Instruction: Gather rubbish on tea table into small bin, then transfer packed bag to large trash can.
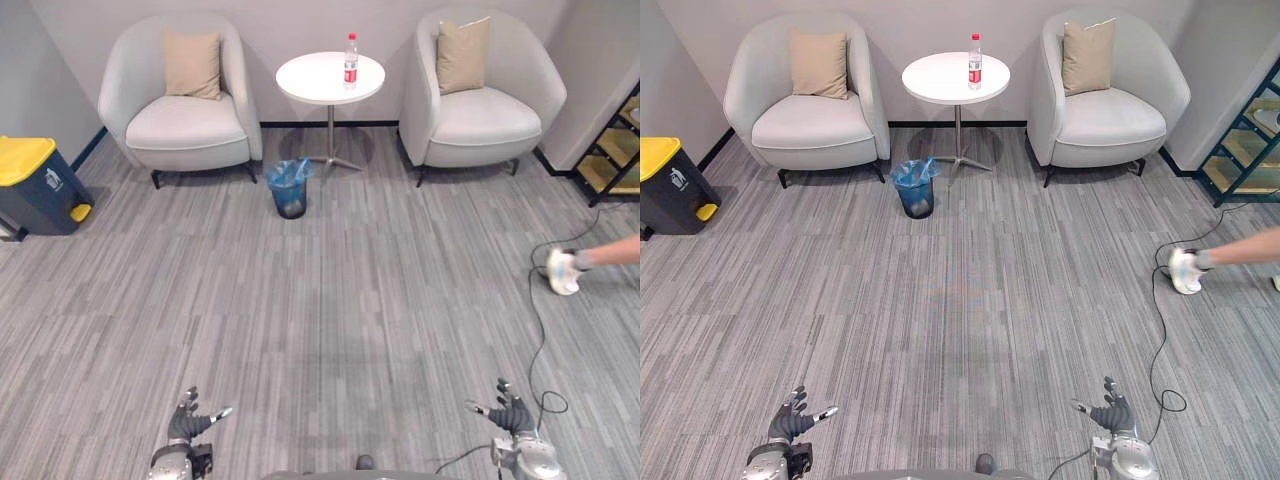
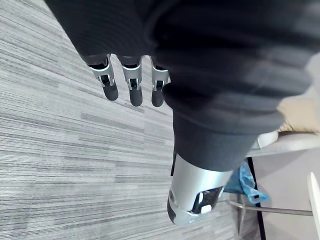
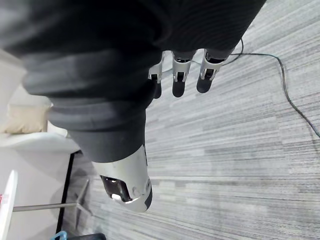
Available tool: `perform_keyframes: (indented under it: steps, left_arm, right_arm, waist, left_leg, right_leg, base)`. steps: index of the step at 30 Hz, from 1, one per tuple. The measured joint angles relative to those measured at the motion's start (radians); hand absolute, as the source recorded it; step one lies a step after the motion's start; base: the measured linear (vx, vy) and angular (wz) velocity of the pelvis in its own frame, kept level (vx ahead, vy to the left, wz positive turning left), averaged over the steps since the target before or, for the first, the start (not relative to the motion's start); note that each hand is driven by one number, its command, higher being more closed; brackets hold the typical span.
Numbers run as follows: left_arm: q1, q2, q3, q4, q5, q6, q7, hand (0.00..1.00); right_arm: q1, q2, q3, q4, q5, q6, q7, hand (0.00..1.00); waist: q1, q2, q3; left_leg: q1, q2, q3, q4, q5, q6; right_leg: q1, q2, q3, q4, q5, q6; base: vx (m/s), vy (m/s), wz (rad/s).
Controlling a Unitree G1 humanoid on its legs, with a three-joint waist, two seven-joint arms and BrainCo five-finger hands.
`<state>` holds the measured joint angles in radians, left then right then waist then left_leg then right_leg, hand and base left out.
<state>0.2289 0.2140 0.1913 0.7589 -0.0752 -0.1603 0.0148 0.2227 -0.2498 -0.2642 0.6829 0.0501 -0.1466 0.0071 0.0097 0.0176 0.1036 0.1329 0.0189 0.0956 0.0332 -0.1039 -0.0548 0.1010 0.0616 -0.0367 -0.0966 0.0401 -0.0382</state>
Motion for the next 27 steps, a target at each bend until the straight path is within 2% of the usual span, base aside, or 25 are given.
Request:
perform_keyframes:
  steps: [6, 11, 19, 21, 23, 24, 25, 27]
  left_arm:
    - [0.017, -0.011, 0.003, 0.011, 0.001, 0.0, -0.015, 0.0]
    - [0.02, -0.015, 0.017, 0.011, 0.001, 0.0, -0.015, 0.0]
    - [0.013, -0.02, 0.017, 0.006, 0.001, 0.001, -0.011, 0.0]
    - [0.002, -0.033, 0.017, -0.012, 0.001, 0.002, -0.008, 0.0]
    - [-0.007, -0.048, 0.014, -0.024, -0.001, 0.002, -0.006, 0.0]
    - [-0.017, -0.057, 0.005, -0.033, -0.001, 0.004, -0.005, 0.0]
    - [-0.011, -0.06, -0.007, -0.061, -0.001, 0.004, -0.003, 0.0]
    - [-0.012, -0.057, -0.014, -0.07, -0.002, 0.005, 0.001, 0.0]
  right_arm:
    - [0.002, -0.001, -0.011, 0.001, -0.004, 0.001, 0.0, 0.0]
    - [0.0, -0.002, -0.011, 0.001, -0.003, 0.001, -0.001, 0.0]
    - [-0.019, -0.001, -0.011, 0.002, -0.002, 0.004, -0.003, 0.0]
    - [-0.042, -0.001, -0.011, 0.002, -0.001, 0.005, -0.005, 0.0]
    - [-0.063, -0.003, -0.011, 0.002, 0.001, 0.005, -0.008, 0.0]
    - [-0.081, -0.003, -0.011, 0.002, 0.001, 0.006, -0.009, 0.0]
    - [-0.086, 0.001, -0.009, 0.002, 0.001, 0.012, -0.009, 0.0]
    - [-0.084, 0.008, 0.001, 0.002, 0.0, 0.019, -0.011, 0.0]
  waist:
    - [-0.004, 0.004, -0.002]
    - [-0.019, 0.006, -0.002]
    - [-0.019, 0.01, -0.001]
    - [-0.017, 0.015, 0.01]
    - [-0.007, 0.026, 0.021]
    - [0.003, 0.034, 0.033]
    - [0.006, 0.034, 0.043]
    - [0.006, 0.017, 0.054]
  left_leg:
    - [-0.003, 0.015, 0.014, -0.001, 0.0, 0.0]
    - [0.004, 0.019, 0.023, -0.012, 0.001, 0.001]
    - [-0.017, 0.021, 0.055, -0.011, -0.001, 0.001]
    - [-0.047, 0.023, 0.064, 0.019, -0.014, 0.013]
    - [-0.077, 0.031, 0.078, 0.058, -0.036, 0.023]
    - [-0.098, 0.035, 0.085, 0.096, -0.059, 0.031]
    - [-0.11, 0.034, 0.092, 0.133, -0.091, 0.04]
    - [-0.124, 0.014, 0.089, 0.192, -0.145, 0.063]
  right_leg:
    - [-0.001, 0.015, 0.013, -0.002, 0.005, -0.007]
    - [-0.002, 0.02, 0.021, -0.002, 0.006, -0.007]
    - [-0.035, 0.024, 0.052, 0.001, 0.01, -0.013]
    - [-0.06, 0.025, 0.061, 0.014, 0.009, -0.012]
    - [-0.097, 0.029, 0.068, 0.061, -0.022, 0.007]
    - [-0.147, 0.029, 0.063, 0.154, -0.074, 0.002]
    - [-0.205, 0.015, 0.037, 0.279, -0.15, 0.013]
    - [-0.264, -0.028, -0.002, 0.459, -0.258, 0.044]
  base:
    - [-0.01, -0.013, -0.05]
    - [-0.02, 0.004, -0.05]
    - [-0.01, 0.012, -0.12]
    - [-0.02, 0.016, -0.14]
    - [-0.04, 0.024, -0.21]
    - [-0.05, 0.035, -0.18]
    - [-0.05, 0.038, -0.11]
    - [-0.01, 0.05, 0.17]
